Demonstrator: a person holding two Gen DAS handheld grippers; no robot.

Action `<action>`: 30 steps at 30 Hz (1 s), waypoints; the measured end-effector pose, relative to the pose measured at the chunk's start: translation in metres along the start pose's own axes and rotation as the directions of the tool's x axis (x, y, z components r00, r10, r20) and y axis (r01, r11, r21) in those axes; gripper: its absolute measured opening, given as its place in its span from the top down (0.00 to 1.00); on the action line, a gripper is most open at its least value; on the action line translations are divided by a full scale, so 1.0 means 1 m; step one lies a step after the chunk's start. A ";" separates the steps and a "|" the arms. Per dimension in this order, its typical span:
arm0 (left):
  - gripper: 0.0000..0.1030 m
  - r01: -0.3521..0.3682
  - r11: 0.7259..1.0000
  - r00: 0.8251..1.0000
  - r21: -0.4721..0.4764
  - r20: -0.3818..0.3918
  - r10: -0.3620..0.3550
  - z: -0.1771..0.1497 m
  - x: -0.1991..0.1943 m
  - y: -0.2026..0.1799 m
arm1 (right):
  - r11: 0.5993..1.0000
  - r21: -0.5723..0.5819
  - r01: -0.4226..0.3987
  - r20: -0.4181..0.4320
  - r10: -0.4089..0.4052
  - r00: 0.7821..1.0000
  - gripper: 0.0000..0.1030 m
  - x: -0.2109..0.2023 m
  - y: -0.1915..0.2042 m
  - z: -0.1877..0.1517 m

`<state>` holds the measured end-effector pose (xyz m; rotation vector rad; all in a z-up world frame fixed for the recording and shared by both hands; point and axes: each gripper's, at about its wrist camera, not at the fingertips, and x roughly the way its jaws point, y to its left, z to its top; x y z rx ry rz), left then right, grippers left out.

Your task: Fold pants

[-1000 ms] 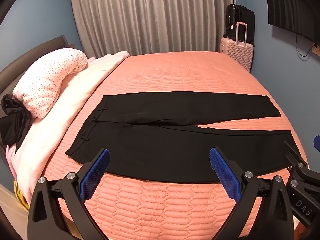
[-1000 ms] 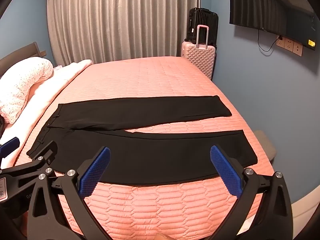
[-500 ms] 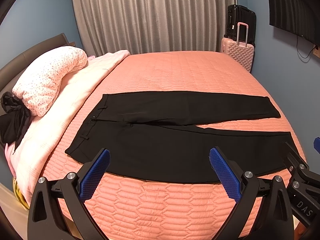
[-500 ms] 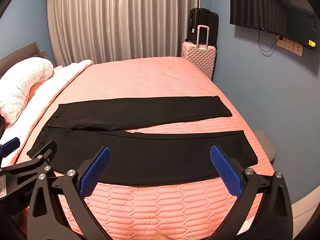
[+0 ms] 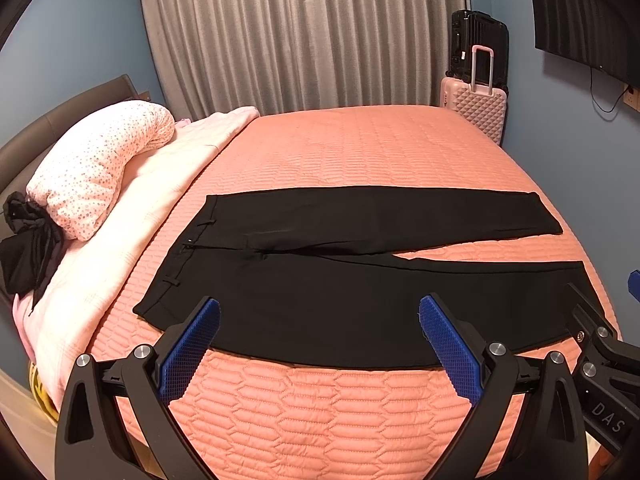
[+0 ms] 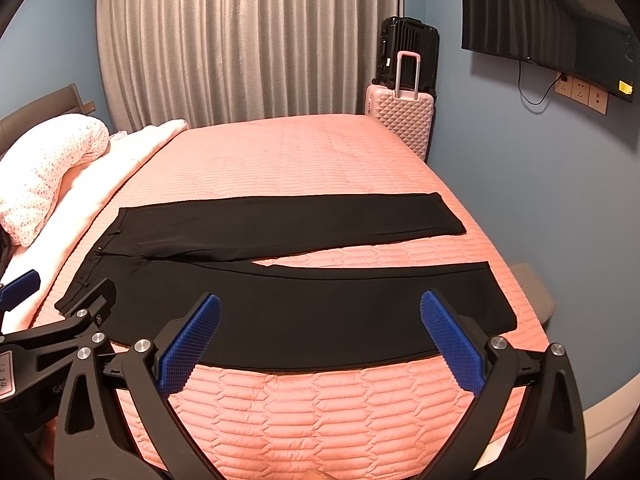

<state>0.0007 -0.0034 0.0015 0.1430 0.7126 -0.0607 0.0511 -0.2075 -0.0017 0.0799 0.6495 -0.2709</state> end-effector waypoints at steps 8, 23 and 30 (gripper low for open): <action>0.05 -0.002 1.000 1.000 -0.004 0.001 0.002 -0.001 0.001 -0.001 | 1.000 0.005 0.004 -0.007 -0.004 1.000 0.04 0.000 -0.003 -0.001; 0.05 0.034 0.999 0.999 0.008 -0.004 -0.034 -0.004 0.001 -0.007 | 1.000 0.018 0.013 -0.012 -0.012 1.000 0.04 0.002 -0.006 0.000; 0.05 0.007 0.999 1.000 0.049 0.009 -0.007 -0.006 -0.001 -0.016 | 1.000 0.027 0.006 -0.016 -0.006 1.000 0.04 0.004 -0.012 -0.004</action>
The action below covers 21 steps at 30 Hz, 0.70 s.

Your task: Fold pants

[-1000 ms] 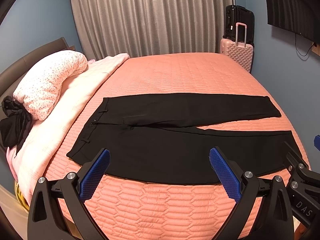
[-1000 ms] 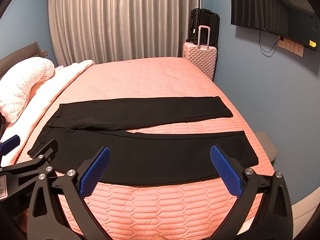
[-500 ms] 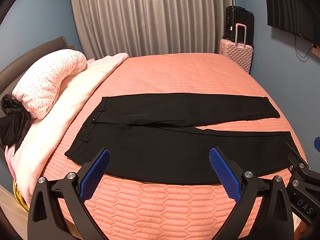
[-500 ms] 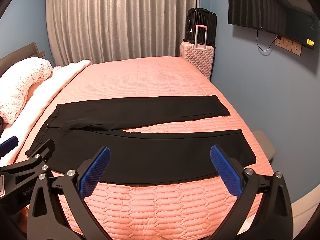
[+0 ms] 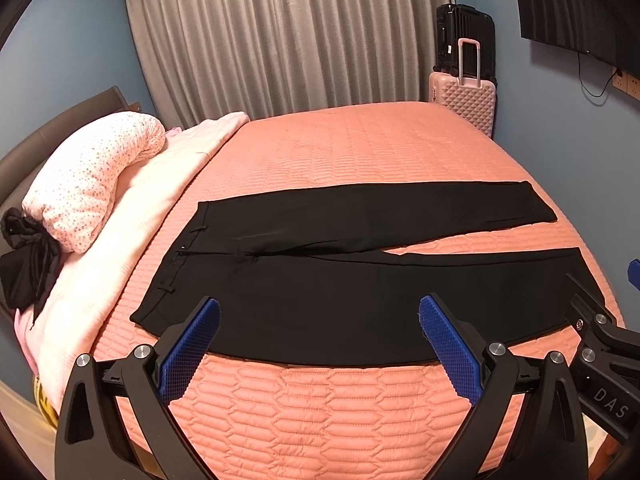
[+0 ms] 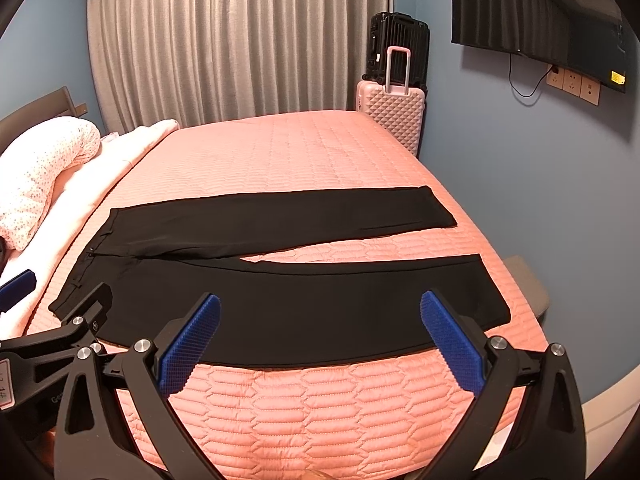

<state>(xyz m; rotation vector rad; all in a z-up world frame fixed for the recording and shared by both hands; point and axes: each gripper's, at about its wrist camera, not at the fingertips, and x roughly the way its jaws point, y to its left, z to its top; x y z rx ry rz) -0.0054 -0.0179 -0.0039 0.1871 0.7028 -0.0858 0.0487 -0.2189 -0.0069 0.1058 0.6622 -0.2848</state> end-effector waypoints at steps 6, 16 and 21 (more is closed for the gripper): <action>0.05 -0.001 1.000 1.000 0.003 -0.012 0.001 0.000 0.002 -0.001 | 1.000 0.001 0.003 -0.002 -0.003 1.000 0.04 0.001 -0.002 -0.002; 0.05 0.033 0.999 0.999 -0.040 0.005 -0.033 0.002 0.003 0.005 | 1.000 0.011 0.002 -0.006 -0.002 1.000 0.04 0.004 -0.006 -0.001; 0.05 0.033 0.999 0.999 -0.041 -0.007 -0.033 0.002 0.006 0.005 | 1.000 0.014 -0.011 -0.013 0.011 1.000 0.04 0.007 -0.007 -0.002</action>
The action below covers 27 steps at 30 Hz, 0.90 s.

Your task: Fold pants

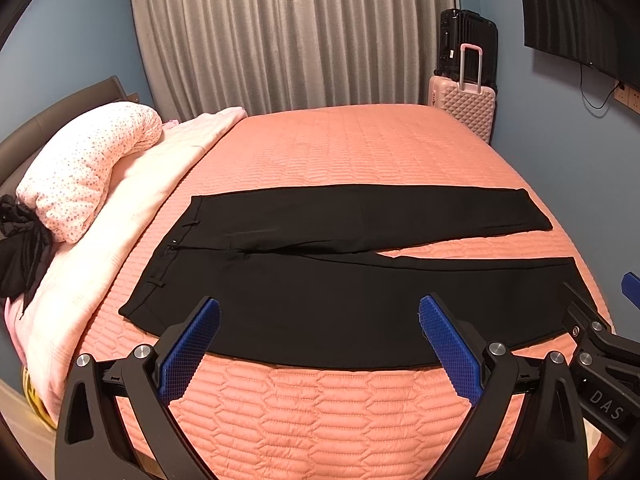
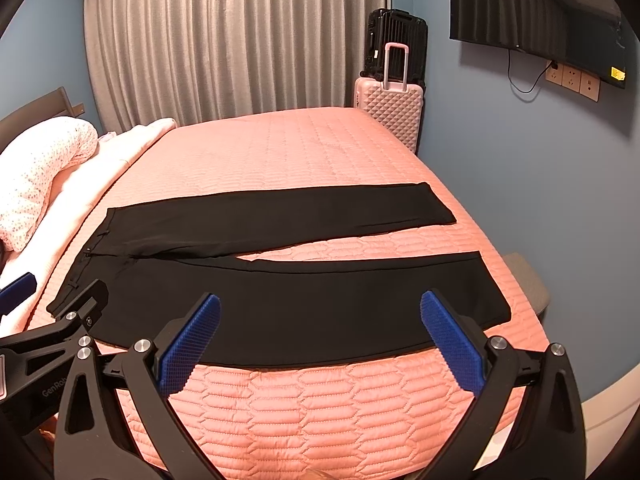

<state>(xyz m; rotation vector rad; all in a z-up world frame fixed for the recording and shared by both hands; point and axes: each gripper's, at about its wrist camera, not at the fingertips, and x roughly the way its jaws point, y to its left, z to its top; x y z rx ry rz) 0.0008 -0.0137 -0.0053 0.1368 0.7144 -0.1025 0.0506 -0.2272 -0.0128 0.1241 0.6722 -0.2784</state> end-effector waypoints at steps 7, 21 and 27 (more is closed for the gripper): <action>0.05 0.003 1.000 0.999 0.003 -0.037 -0.003 0.001 0.010 0.002 | 1.000 0.006 -0.017 -0.012 0.017 1.000 0.04 0.007 0.000 -0.001; 0.05 0.017 0.998 0.999 -0.065 -0.030 -0.019 -0.001 0.033 0.006 | 0.999 -0.052 -0.010 -0.004 0.010 1.000 0.04 0.047 -0.030 0.012; 0.05 -0.080 0.997 0.995 -0.007 -0.053 0.079 0.013 0.066 0.002 | 0.997 -0.062 0.040 -0.010 -0.040 0.999 0.04 0.143 -0.096 0.052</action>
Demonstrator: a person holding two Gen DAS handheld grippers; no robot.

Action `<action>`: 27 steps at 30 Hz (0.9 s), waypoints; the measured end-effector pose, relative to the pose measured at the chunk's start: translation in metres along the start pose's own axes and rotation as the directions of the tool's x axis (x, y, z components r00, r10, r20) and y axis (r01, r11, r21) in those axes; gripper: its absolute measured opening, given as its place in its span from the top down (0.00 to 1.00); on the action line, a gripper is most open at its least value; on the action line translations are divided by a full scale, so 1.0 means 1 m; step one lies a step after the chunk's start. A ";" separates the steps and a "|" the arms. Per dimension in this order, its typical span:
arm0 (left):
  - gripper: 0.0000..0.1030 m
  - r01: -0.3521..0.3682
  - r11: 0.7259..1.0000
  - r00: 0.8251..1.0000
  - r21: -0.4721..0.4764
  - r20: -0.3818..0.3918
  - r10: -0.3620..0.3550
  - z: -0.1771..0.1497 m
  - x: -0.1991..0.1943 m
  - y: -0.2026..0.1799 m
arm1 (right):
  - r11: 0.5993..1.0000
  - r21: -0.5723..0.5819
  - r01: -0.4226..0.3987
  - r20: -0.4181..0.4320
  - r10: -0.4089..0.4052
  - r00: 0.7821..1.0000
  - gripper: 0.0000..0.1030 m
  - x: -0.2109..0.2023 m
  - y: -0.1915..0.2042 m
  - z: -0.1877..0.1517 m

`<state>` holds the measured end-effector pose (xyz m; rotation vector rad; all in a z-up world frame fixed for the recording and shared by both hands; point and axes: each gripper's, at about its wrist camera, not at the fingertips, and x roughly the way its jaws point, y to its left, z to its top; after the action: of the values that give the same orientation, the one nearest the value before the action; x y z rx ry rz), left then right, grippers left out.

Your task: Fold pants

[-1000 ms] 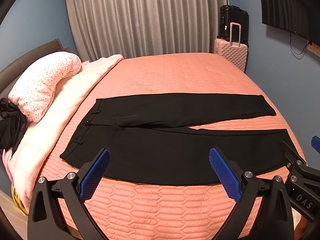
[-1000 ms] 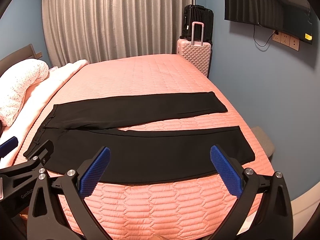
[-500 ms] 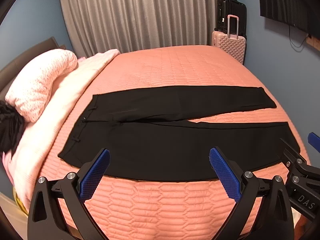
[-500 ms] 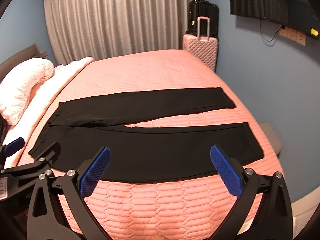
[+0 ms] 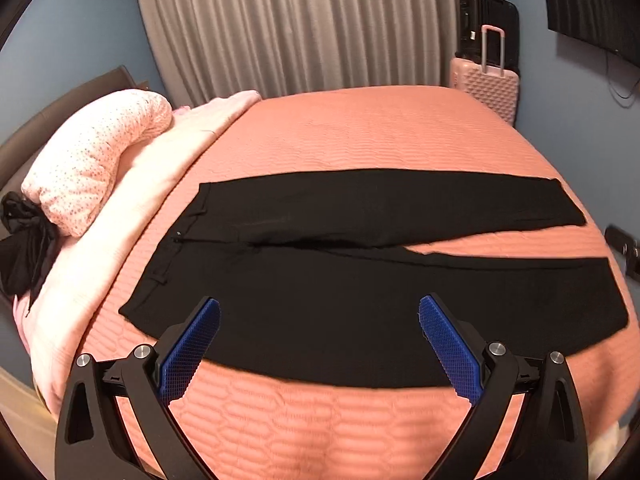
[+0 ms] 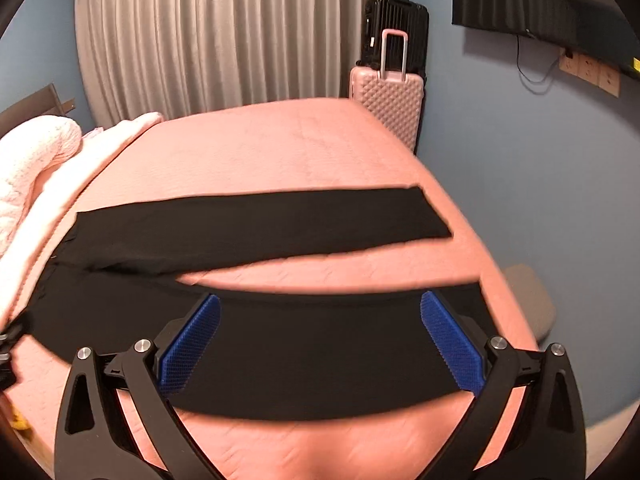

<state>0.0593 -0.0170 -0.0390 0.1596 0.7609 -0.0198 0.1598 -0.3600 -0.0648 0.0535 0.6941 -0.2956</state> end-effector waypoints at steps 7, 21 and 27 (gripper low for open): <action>0.05 -0.007 1.000 1.000 0.000 -0.001 0.007 0.034 0.048 -0.012 | 0.999 -0.034 -0.033 -0.096 0.029 0.995 0.17 0.164 -0.087 0.054; 0.05 0.063 0.997 0.997 0.039 -0.046 -0.061 0.067 0.164 -0.057 | 0.990 0.026 -0.142 -0.312 0.143 0.939 0.41 0.397 -0.182 0.083; 0.05 0.082 0.995 0.994 0.061 -0.080 -0.077 0.068 0.193 -0.060 | 0.966 0.201 -0.162 -0.287 0.216 0.933 0.04 0.414 -0.208 0.065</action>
<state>0.2411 -0.0788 -0.1313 0.1919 0.8442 -0.1147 0.4425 -0.6727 -0.2678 0.3383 0.9644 -0.1609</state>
